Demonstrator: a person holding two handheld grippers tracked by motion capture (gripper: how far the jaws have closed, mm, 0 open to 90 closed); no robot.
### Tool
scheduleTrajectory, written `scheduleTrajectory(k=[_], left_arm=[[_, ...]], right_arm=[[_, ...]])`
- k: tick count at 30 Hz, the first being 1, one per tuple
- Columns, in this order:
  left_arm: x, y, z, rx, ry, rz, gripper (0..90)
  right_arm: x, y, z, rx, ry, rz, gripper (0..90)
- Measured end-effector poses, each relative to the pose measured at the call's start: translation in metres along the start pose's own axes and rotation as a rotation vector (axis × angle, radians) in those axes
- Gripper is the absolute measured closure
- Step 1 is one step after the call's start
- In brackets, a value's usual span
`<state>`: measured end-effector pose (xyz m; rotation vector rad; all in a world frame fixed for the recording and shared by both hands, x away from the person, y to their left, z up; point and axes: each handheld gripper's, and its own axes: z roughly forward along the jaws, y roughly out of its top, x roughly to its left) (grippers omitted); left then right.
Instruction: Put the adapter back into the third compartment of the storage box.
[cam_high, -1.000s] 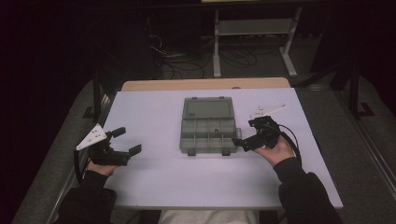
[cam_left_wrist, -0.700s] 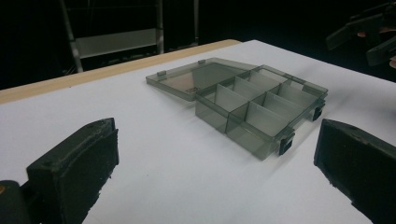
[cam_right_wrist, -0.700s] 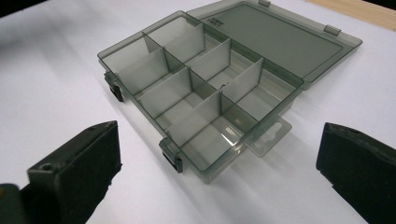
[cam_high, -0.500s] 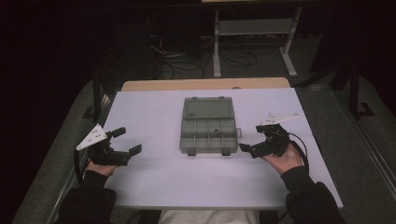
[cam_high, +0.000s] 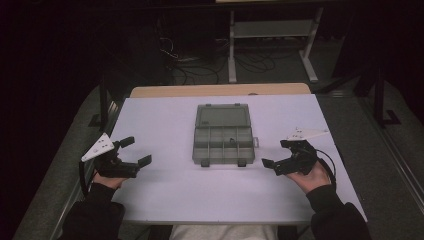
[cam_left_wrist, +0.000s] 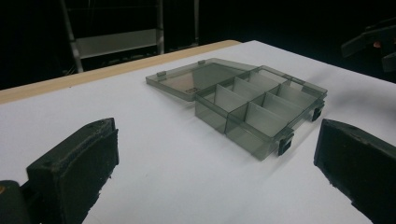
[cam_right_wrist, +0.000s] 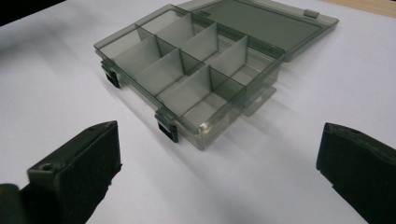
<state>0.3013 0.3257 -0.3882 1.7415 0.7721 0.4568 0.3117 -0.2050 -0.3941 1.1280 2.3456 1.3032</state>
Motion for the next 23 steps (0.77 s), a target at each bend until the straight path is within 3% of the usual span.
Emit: scheduleTrajectory(k=[15,16,23], left_arm=[[0.0,0.0,0.0,-0.001,0.001,0.001,0.0],[0.0,0.0,0.0,-0.004,0.002,-0.001,0.0],[0.0,0.0,0.0,-0.002,0.002,0.002,0.0]], right_arm=[[-0.005,-0.023,-0.016,-0.058,-0.057,0.014,0.0],[-0.007,-0.028,-0.02,-0.075,-0.077,0.016,0.0],[-0.011,-0.039,-0.027,-0.116,-0.086,0.033,0.0]])
